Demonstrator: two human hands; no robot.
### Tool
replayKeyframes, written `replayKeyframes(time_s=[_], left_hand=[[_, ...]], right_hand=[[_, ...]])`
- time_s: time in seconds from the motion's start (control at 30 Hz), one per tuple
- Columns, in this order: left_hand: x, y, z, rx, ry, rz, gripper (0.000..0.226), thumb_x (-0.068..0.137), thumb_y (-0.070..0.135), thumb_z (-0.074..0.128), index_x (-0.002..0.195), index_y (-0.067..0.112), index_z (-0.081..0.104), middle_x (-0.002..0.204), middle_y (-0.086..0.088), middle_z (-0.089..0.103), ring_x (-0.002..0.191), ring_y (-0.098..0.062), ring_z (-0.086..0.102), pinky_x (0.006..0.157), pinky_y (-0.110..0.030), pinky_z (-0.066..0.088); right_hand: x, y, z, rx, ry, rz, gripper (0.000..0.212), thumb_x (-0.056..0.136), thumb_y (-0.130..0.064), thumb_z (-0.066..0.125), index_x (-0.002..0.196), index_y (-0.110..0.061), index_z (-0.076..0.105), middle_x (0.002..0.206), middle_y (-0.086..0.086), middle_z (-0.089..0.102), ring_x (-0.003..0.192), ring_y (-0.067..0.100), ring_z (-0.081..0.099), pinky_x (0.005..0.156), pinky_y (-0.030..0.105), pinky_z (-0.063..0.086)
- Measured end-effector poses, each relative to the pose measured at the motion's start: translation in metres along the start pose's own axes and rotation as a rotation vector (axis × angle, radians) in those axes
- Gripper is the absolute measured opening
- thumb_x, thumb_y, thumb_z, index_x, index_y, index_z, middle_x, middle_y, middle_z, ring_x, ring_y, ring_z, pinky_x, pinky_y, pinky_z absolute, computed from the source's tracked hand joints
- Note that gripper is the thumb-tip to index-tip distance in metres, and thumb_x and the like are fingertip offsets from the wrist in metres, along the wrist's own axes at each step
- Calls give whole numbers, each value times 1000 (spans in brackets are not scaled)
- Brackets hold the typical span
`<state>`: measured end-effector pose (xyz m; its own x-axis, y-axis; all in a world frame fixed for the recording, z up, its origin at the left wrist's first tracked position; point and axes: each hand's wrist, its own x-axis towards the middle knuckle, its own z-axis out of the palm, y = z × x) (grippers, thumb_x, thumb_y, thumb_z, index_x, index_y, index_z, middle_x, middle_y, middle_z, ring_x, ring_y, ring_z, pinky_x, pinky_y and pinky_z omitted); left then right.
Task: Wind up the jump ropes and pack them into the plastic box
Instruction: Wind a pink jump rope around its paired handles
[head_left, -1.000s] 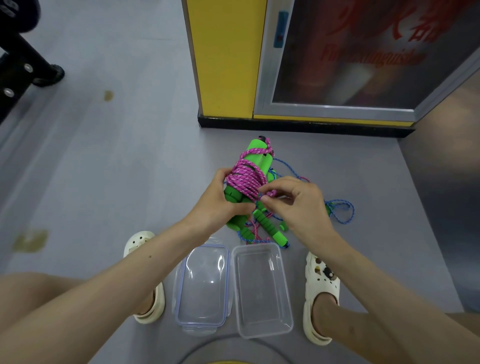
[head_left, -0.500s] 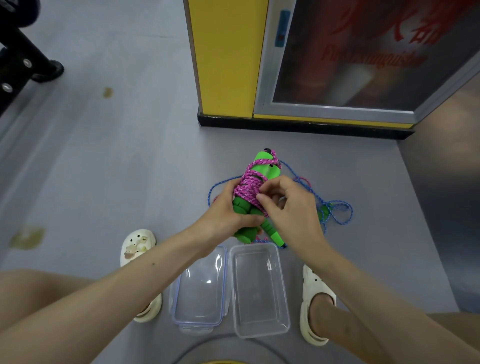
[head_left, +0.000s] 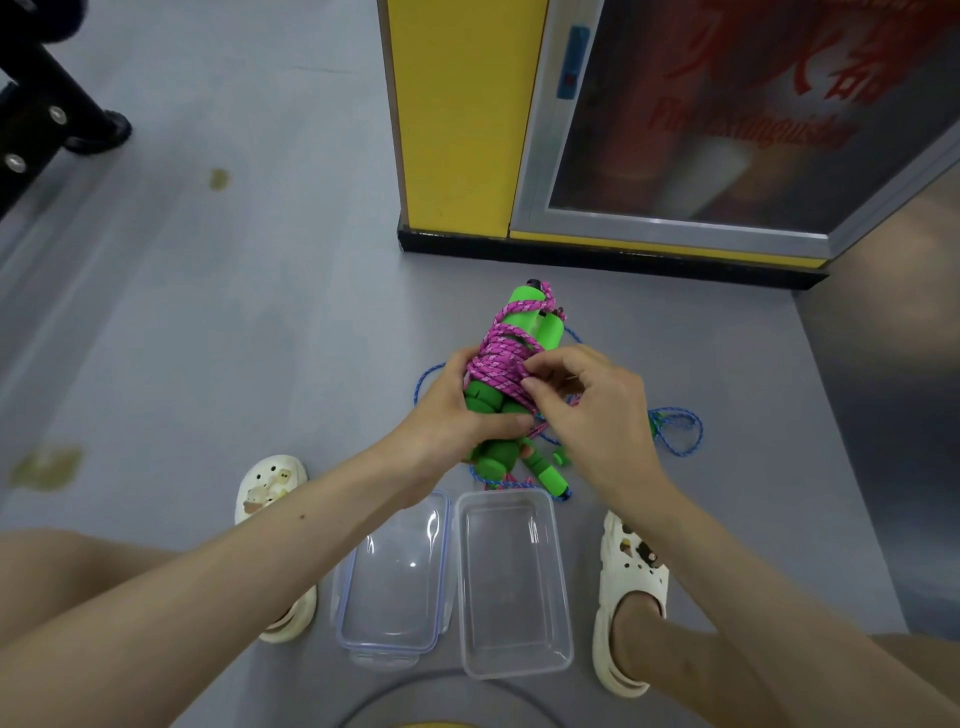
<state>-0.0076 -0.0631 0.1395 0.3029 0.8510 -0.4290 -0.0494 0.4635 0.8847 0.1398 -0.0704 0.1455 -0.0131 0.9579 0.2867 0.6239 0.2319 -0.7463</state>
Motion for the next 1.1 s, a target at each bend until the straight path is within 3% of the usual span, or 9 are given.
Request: replayKeyframes(time_s=[0.17,0.33,0.4,0.57,0.7,0.83,0.93,1.1], left_hand=[[-1,2,-1,55,-16,18,69,76,-4,73,131,24,40,104,-7,66,83,-23,70,69,-34,58],[-4,-2,-3,59,-33,12,69,77,-6,72,131,22,40,102,-6,66,81,-25,70,71,-33,58],[-4,-1,-3,48,-31,10,67,77,-6,72,129,23,41,98,-5,67,79,-25,70,69,-34,59],[-1,2,-5,-24,0,-1,69,75,-6,73,131,21,41,106,-13,67,87,-31,70,74,-42,59],[-1,2,-7,-17,6,4,72,75,-5,74,133,22,39,104,-9,66,85,-24,70,66,-33,56],[0,5,-9,-50,19,13,66,76,-7,71,129,19,40,102,-9,64,81,-21,68,63,-28,56],[1,6,-10,-29,5,7,67,76,-6,72,130,19,40,104,-8,64,88,-23,68,69,-33,57],[-2,1,-7,-37,-41,-39,63,77,-7,71,125,22,43,93,-5,69,82,-30,70,71,-42,59]], right_hand=[[-2,0,5,-71,34,15,8,80,-6,70,87,-7,66,79,0,65,72,12,57,68,20,46],[-7,6,9,-177,-53,-58,5,83,-9,68,87,-7,64,79,5,62,72,18,56,65,34,49],[-8,5,9,-151,-44,-60,6,84,-8,67,89,-7,63,80,6,62,72,17,57,65,31,48],[-6,4,6,-42,58,-102,12,81,-5,69,93,-5,69,84,2,68,78,5,57,74,8,45],[-2,6,5,20,-8,-32,14,79,-3,70,92,-7,71,87,3,69,82,7,59,74,12,48],[1,3,6,-33,-63,-123,11,77,-3,68,86,-7,71,89,3,67,86,5,57,79,4,41],[2,3,5,-7,-82,-128,10,77,-6,67,85,-7,73,88,2,67,86,5,58,80,5,42],[6,5,1,27,-121,-7,10,79,-2,70,87,-8,70,82,-6,64,77,-2,57,74,8,44]])
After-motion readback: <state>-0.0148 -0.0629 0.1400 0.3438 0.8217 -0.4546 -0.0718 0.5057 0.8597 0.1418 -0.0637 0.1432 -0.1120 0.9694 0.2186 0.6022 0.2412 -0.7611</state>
